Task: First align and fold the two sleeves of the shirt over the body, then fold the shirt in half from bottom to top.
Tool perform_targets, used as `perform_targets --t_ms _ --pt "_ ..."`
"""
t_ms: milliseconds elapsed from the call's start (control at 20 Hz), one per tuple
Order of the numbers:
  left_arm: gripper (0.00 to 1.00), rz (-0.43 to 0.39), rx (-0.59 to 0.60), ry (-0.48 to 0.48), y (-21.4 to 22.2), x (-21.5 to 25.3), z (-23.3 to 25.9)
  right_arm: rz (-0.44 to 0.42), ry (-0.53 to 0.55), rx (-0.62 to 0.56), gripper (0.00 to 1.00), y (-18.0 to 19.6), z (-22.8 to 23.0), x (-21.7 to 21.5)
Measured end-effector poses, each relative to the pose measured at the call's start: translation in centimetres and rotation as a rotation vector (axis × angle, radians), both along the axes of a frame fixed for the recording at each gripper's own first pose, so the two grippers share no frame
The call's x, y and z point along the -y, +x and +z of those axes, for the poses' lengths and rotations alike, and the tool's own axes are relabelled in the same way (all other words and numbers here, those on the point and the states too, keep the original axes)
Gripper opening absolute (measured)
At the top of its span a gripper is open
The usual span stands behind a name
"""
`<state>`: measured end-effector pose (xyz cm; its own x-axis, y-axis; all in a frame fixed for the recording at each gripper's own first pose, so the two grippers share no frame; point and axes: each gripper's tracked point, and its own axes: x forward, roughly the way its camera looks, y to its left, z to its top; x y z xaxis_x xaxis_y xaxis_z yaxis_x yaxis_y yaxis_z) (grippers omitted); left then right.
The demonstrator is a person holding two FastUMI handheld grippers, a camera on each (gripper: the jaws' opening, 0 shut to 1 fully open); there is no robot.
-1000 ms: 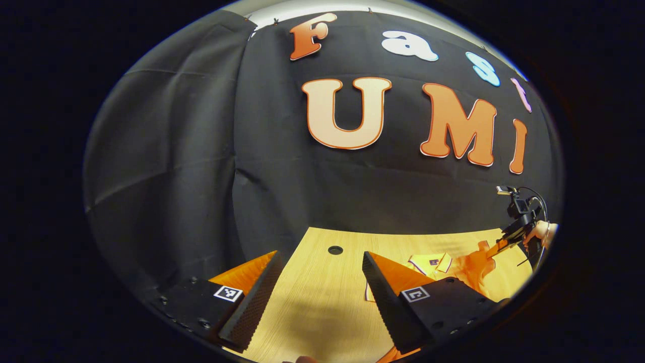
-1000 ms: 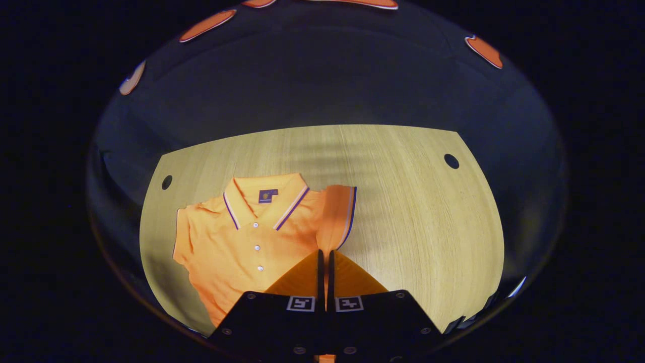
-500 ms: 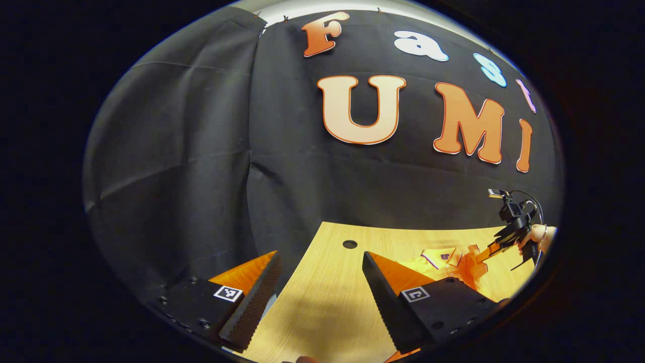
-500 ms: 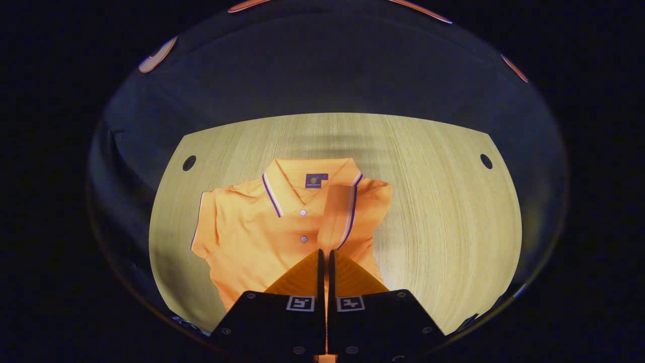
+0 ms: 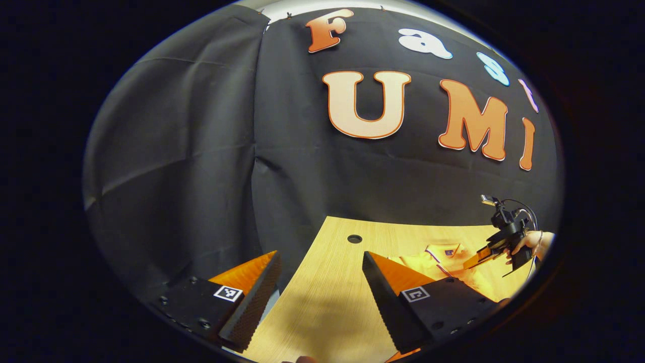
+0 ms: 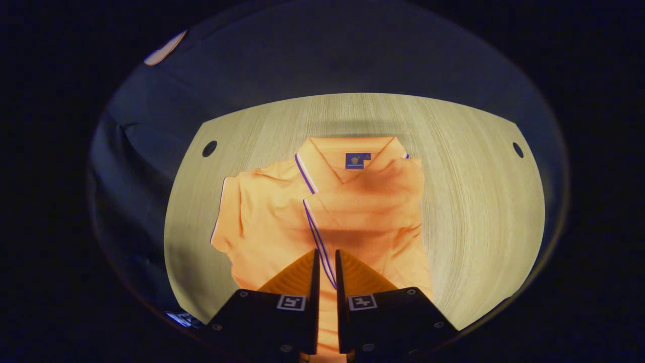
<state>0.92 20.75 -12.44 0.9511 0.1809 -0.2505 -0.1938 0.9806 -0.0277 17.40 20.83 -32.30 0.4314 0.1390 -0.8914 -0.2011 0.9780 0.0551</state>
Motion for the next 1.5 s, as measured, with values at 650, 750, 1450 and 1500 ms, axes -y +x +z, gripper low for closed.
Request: perform_targets --t_ms 650,750,1450,1500 --pt "0.98 -0.054 -0.006 0.030 1.4 4.2 1.1 -0.061 0.089 0.242 0.99 1.6 6.9 2.4" --pt "0.98 -0.076 -0.010 0.032 1.9 5.5 1.1 -0.081 0.074 0.316 0.99 1.8 9.1 4.0" --pt "0.98 -0.243 -0.202 0.031 11.5 14.9 -4.7 -0.134 0.052 0.665 0.99 -2.5 21.6 15.4" --pt "0.98 -0.251 -0.244 0.041 12.1 15.4 -5.7 -0.130 0.053 0.692 0.99 -3.0 22.4 15.8"
